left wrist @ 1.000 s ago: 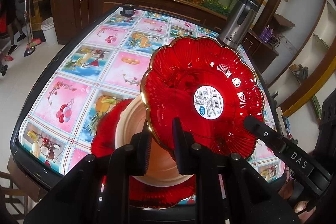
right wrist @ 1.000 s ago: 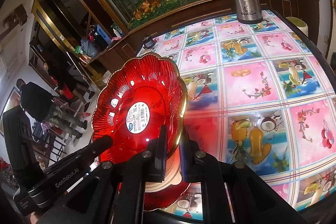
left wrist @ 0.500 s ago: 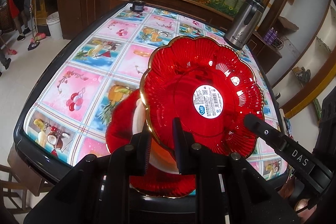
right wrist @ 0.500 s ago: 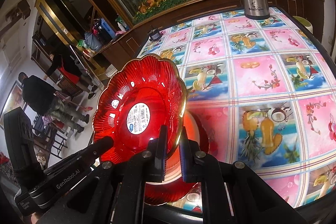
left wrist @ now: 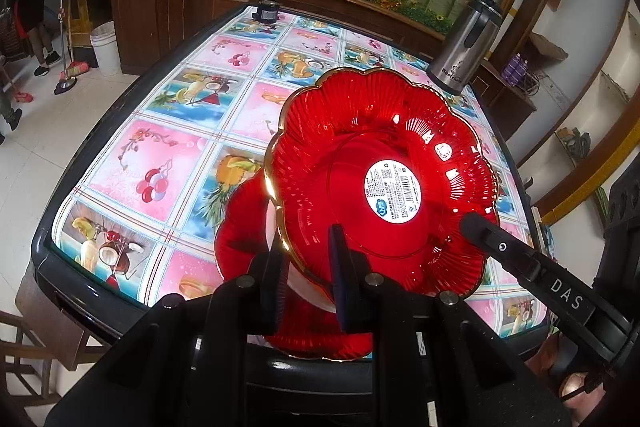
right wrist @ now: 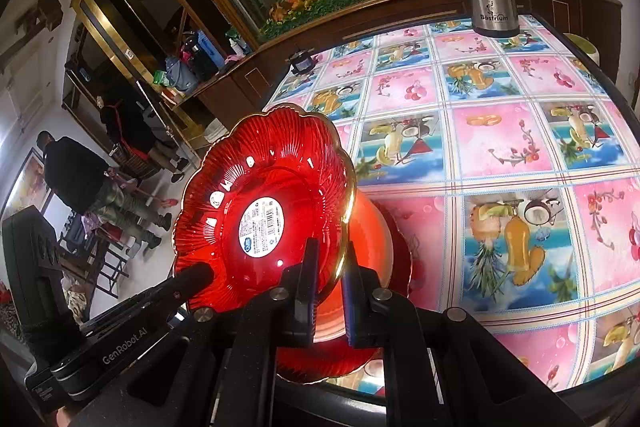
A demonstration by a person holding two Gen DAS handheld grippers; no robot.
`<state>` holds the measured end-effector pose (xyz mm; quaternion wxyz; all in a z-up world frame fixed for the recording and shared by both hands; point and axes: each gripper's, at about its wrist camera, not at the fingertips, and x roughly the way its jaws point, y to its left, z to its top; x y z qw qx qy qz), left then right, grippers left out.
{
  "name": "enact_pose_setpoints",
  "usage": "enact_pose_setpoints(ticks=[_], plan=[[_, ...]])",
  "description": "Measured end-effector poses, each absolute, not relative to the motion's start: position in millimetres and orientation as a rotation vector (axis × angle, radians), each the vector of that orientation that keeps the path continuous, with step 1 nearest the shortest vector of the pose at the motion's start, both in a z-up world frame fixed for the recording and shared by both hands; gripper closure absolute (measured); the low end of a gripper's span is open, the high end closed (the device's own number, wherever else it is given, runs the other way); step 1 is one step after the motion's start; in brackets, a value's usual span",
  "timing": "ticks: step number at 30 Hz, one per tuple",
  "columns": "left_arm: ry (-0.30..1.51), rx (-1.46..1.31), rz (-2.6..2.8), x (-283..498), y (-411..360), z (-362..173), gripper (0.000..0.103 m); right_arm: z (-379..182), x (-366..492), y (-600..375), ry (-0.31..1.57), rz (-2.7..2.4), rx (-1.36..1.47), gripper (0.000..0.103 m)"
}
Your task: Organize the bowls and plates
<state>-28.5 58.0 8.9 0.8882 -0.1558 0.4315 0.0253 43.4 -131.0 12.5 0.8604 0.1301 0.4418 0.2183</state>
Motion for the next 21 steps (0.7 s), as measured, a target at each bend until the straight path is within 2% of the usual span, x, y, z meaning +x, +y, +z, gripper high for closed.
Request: enact_pose_setpoints(ticks=[21], plan=[[0.952,-0.327,0.056,-30,63,-12,0.086,-8,36,-121,0.984,0.463,0.256,0.094]])
